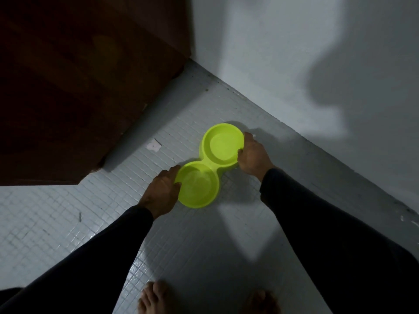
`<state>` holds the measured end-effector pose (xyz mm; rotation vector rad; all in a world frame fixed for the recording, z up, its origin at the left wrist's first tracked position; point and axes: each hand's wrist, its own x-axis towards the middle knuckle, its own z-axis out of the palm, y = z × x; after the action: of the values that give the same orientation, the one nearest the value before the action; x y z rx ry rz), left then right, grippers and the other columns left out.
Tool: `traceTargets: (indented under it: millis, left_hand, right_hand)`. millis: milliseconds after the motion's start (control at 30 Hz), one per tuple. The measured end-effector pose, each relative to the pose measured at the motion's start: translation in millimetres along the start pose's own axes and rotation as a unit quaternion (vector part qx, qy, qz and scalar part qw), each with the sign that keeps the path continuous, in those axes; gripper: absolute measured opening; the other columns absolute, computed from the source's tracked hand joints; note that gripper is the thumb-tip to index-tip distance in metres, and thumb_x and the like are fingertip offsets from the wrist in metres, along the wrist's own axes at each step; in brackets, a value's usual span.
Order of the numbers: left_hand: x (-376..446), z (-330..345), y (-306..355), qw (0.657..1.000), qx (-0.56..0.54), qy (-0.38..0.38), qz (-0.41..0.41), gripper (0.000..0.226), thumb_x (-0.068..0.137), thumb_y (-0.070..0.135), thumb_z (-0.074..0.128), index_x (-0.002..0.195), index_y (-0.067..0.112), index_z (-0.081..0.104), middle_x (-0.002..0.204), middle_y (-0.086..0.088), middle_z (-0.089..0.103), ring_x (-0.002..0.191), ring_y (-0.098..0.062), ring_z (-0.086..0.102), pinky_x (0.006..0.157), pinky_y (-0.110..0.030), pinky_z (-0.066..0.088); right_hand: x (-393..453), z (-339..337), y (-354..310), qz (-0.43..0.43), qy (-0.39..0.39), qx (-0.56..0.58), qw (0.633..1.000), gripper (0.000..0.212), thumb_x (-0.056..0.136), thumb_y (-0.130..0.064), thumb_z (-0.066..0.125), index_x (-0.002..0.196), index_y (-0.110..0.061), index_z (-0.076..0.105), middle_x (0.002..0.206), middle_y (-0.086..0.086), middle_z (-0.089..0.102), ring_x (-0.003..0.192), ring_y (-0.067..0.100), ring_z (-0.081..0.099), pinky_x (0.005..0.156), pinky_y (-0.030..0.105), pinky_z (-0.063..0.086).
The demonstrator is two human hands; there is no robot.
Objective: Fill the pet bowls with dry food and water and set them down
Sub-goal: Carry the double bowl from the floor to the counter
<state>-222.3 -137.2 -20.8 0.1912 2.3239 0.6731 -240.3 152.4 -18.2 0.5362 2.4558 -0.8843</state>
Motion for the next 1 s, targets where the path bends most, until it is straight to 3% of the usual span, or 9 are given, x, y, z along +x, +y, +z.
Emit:
traceTargets:
  millis: [100, 267, 400, 500, 600, 700, 767, 867, 1000]
  left_hand:
    - [2, 1, 1, 1.0, -0.017, 0.013, -0.002, 0.068, 0.09, 0.038, 0.039, 0.154, 0.017, 0.041, 0.13, -0.02, 0.061, 0.115, -0.04, 0.059, 0.099, -0.051, 0.05]
    - [3, -5, 11, 0.998, -0.017, 0.053, 0.004, 0.067, 0.088, 0.034, 0.035, 0.151, 0.013, 0.046, 0.126, -0.024, 0.06, 0.112, -0.044, 0.06, 0.097, -0.053, 0.05]
    - [7, -17, 24, 0.997, -0.027, 0.074, 0.023, 0.08, 0.084, 0.053, 0.024, 0.148, 0.013, 0.049, 0.122, -0.025, 0.057, 0.107, -0.044, 0.06, 0.097, -0.054, 0.05]
    - [12, -26, 28, 0.997, -0.012, 0.072, 0.022, 0.076, 0.083, 0.049, 0.028, 0.15, 0.018, 0.047, 0.125, -0.022, 0.053, 0.108, -0.044, 0.06, 0.098, -0.053, 0.05]
    - [16, -33, 28, 0.997, -0.004, 0.071, 0.031, 0.07, 0.084, 0.036, 0.034, 0.15, 0.02, 0.047, 0.126, -0.019, 0.052, 0.107, -0.043, 0.06, 0.096, -0.05, 0.052]
    - [22, -35, 22, 0.996, -0.007, 0.075, 0.048, 0.068, 0.084, 0.03, 0.034, 0.15, 0.023, 0.049, 0.126, -0.016, 0.054, 0.11, -0.038, 0.059, 0.099, -0.05, 0.051]
    - [25, -33, 19, 0.994, -0.025, 0.088, 0.063, 0.064, 0.089, 0.028, 0.034, 0.15, 0.022, 0.05, 0.126, -0.013, 0.056, 0.114, -0.032, 0.058, 0.104, -0.044, 0.048]
    - [27, -26, 16, 0.98, -0.091, 0.167, 0.053, 0.051, 0.102, 0.031, 0.037, 0.148, 0.016, 0.052, 0.129, -0.015, 0.059, 0.12, -0.028, 0.057, 0.107, -0.034, 0.042]
    - [28, -19, 21, 0.954, -0.232, 0.182, -0.058, 0.045, 0.107, 0.045, 0.047, 0.149, 0.03, 0.05, 0.143, -0.009, 0.051, 0.127, -0.02, 0.052, 0.109, -0.037, 0.041]
  right_hand:
    - [-1, -1, 1, -0.017, 0.012, 0.012, 1.0, 0.087, 0.073, -0.032, 0.038, 0.151, 0.008, 0.029, 0.129, 0.034, 0.058, 0.115, 0.051, 0.057, 0.091, 0.044, 0.045]
    - [-3, 0, 3, 0.021, 0.041, 0.075, 0.996, 0.094, 0.063, -0.03, 0.041, 0.153, -0.006, 0.034, 0.134, 0.035, 0.05, 0.122, 0.047, 0.051, 0.097, 0.038, 0.041]
    - [-9, -2, 3, 0.087, 0.05, 0.16, 0.982, 0.095, 0.061, -0.026, 0.038, 0.156, -0.025, 0.035, 0.142, 0.028, 0.042, 0.121, 0.041, 0.051, 0.098, 0.028, 0.039]
    - [-15, 5, 11, 0.084, 0.066, 0.262, 0.959, 0.082, 0.064, -0.027, 0.048, 0.147, -0.026, 0.048, 0.135, 0.016, 0.056, 0.114, 0.031, 0.057, 0.098, 0.033, 0.046]
    - [-23, 15, 14, 0.099, 0.101, 0.319, 0.937, 0.045, 0.087, -0.045, 0.061, 0.127, -0.026, 0.053, 0.125, 0.003, 0.06, 0.115, 0.025, 0.057, 0.102, 0.044, 0.047]
    - [-27, 25, 19, 0.097, 0.164, 0.334, 0.923, 0.02, 0.105, -0.043, 0.046, 0.115, -0.026, 0.05, 0.115, 0.002, 0.058, 0.111, 0.025, 0.056, 0.1, 0.044, 0.046]
    - [-32, 30, 22, 0.079, 0.193, 0.343, 0.916, 0.029, 0.104, -0.046, 0.041, 0.12, -0.026, 0.054, 0.12, 0.005, 0.061, 0.114, 0.025, 0.057, 0.102, 0.045, 0.046]
    - [-35, 38, 24, 0.077, 0.218, 0.362, 0.903, 0.053, 0.097, -0.055, 0.035, 0.133, -0.025, 0.059, 0.132, 0.003, 0.063, 0.122, 0.023, 0.058, 0.106, 0.043, 0.046]
    - [-41, 43, 23, 0.075, 0.256, 0.387, 0.883, 0.036, 0.099, -0.049, 0.037, 0.121, -0.033, 0.06, 0.123, -0.002, 0.065, 0.116, 0.022, 0.06, 0.104, 0.045, 0.049]
